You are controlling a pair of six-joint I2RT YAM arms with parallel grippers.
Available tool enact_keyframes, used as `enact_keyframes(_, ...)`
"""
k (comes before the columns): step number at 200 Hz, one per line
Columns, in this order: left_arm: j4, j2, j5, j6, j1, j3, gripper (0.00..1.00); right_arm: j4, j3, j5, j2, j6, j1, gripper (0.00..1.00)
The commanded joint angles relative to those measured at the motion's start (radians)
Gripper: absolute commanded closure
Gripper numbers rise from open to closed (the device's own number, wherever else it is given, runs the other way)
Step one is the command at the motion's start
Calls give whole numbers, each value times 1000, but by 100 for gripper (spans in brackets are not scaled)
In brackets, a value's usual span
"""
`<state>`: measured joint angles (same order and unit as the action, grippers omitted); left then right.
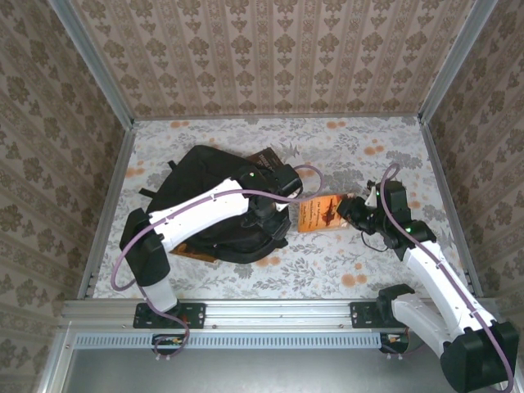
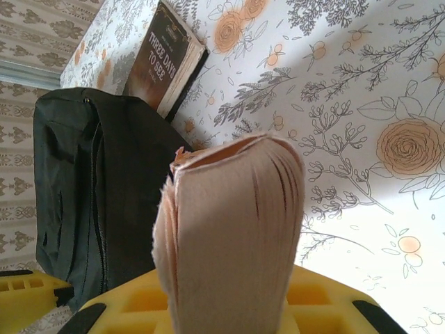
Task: Pack the student bag
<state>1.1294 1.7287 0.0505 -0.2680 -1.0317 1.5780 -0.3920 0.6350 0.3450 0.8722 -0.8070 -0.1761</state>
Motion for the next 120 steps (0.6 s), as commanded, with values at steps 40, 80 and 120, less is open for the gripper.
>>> enact_keyframes(40,36,27,47,28,-19,9,34,54,-16,33,-18,-3,12,100)
enact_keyframes(80,25,26,31,23,-24,3,34,61,-20,37,-10,-4,14,100)
enact_keyframes(120,35,29,73,28,-21,-8,42,57,-20,40,-10,-4,17,100)
